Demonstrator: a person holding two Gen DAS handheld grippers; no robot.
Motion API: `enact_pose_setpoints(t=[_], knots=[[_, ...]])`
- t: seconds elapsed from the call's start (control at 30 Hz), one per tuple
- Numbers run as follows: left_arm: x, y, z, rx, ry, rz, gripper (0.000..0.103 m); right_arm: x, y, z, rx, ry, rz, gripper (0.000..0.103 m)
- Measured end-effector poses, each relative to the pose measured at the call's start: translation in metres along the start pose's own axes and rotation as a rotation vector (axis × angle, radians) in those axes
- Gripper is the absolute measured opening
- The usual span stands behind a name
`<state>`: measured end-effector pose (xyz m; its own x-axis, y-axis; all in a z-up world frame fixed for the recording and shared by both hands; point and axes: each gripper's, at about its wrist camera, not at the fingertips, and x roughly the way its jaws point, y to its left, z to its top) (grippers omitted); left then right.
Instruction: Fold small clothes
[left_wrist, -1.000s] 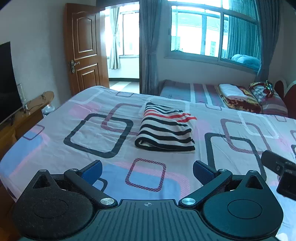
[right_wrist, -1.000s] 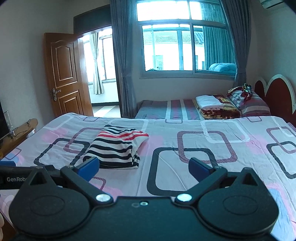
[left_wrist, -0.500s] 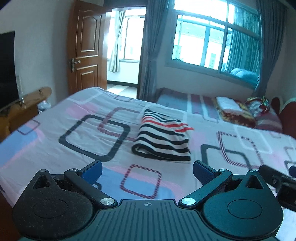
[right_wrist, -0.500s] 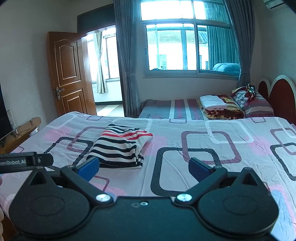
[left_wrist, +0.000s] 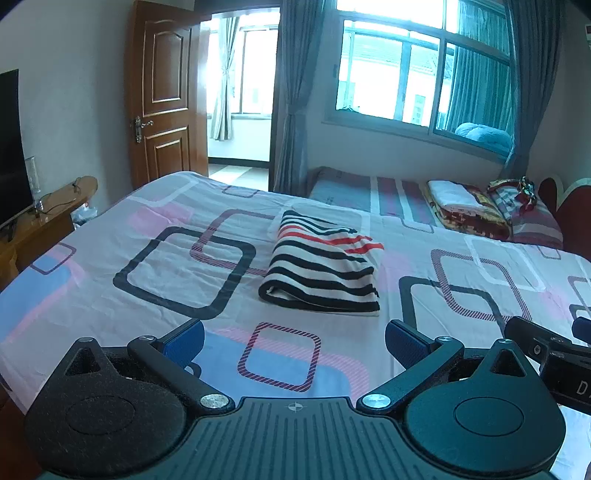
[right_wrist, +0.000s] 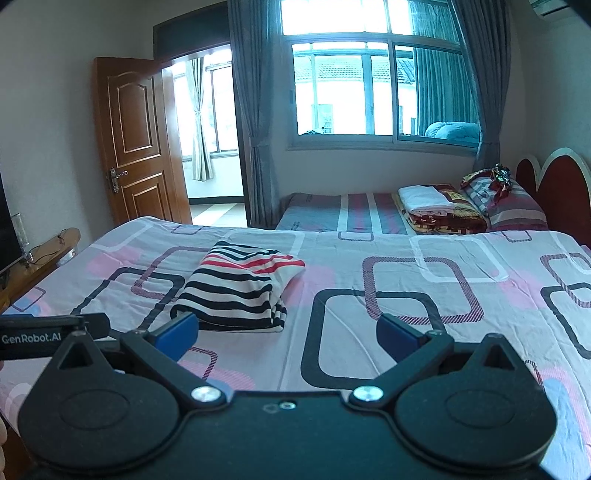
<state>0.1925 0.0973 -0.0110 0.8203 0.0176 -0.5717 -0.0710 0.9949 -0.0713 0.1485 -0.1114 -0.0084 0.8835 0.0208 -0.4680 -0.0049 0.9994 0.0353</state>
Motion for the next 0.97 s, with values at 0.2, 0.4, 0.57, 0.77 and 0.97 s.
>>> enact_pose_setpoints(t=[0.2, 0.4, 0.57, 0.77, 0.97], knots=[[0.003, -0.002, 0.002, 0.006, 0.002, 0.002, 0.103, 0.004, 0.001, 0.0, -0.004, 0.003, 0.002, 0.102], [0.005, -0.003, 0.003, 0.015, -0.002, 0.009, 0.103, 0.007, 0.003, 0.001, -0.004, 0.005, 0.007, 0.102], [0.007, -0.002, 0.003, 0.015, 0.006, 0.008, 0.103, 0.008, 0.003, 0.0, -0.004, 0.008, 0.006, 0.102], [0.014, -0.001, 0.005, 0.039, 0.003, -0.007, 0.103, 0.017, 0.008, 0.0, -0.005, 0.02, 0.01, 0.102], [0.022, 0.005, 0.009, 0.028, -0.013, -0.049, 0.103, 0.026, 0.014, 0.001, -0.001, 0.032, 0.014, 0.102]])
